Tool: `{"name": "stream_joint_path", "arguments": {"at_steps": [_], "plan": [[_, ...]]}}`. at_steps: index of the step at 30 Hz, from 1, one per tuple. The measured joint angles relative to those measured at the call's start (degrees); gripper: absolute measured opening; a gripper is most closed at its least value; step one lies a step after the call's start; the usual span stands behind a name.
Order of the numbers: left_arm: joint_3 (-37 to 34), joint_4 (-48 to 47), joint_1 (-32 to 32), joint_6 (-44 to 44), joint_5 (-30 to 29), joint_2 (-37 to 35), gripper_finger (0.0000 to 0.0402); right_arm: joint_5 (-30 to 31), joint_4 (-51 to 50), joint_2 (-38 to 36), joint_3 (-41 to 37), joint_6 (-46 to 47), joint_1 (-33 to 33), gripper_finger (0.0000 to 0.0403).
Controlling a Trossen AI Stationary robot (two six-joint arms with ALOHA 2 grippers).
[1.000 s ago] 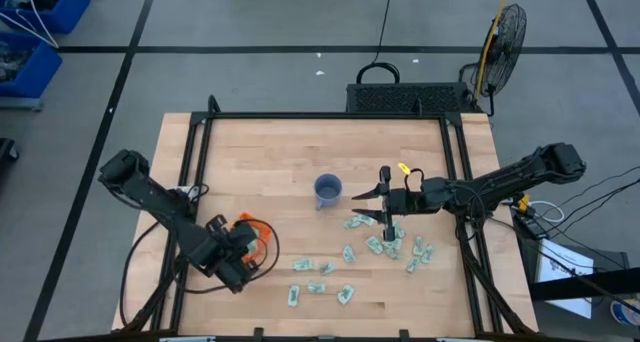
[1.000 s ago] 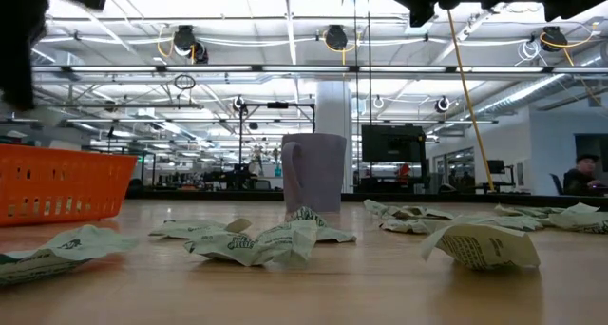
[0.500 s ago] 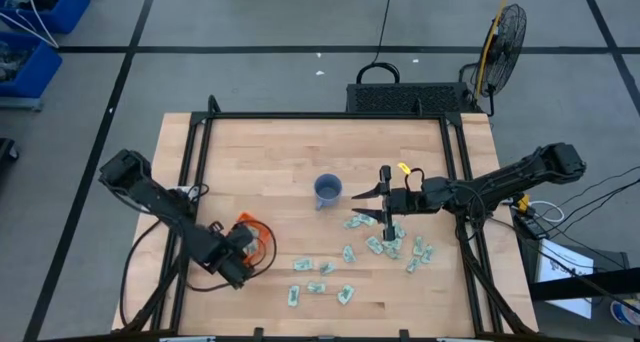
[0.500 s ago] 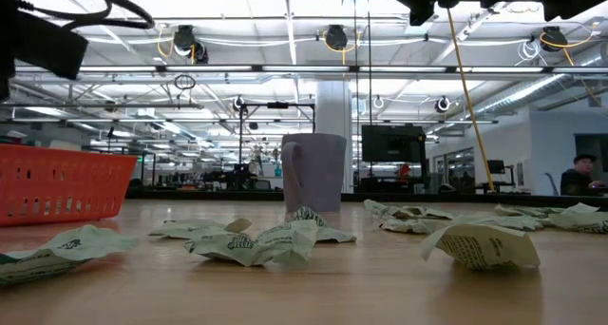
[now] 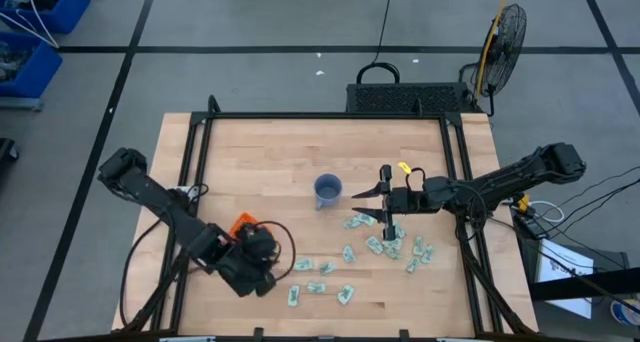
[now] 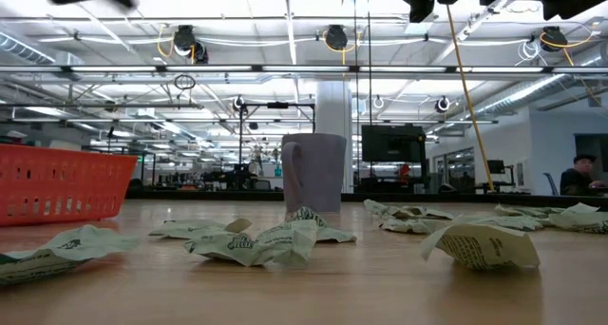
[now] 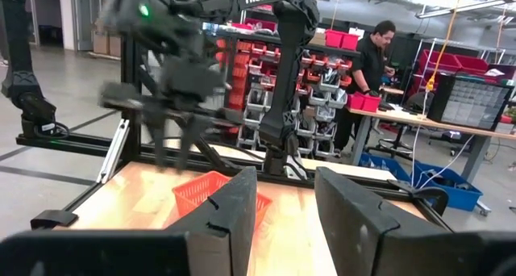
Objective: Pick and place Stevia / Truvia into bins
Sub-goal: Put the green stevia packet into the orange basket
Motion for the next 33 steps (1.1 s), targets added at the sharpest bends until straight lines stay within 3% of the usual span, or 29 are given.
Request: {"name": "stream_joint_path", "arguments": {"at_steps": [5,9,14,21,33], "plan": [[-2.5,16.8,-0.6,7.4,-1.6,2.4,0.0097,0.0,0.0,0.0,0.0,-0.1,0.0,0.0121],[-3.6,21.4,-0.6,8.5,-0.7,7.0,0.0097,0.0,-0.3,0.0,0.0,-0.1,0.0,0.0121],[-3.7,21.1,-0.5,8.4,3.2,14.3,0.0097,0.0,-0.4,0.0,0.0,-0.1,0.0,0.0121],[-3.7,21.5,-0.5,16.3,10.3,23.6,0.0097,0.0,0.1,0.0,0.0,-0.9,0.0,0.0121],[-3.5,21.4,-0.3,16.7,10.6,25.3,0.0085,0.1,0.4,0.0,0.0,-1.9,0.0,0.0121]]}}
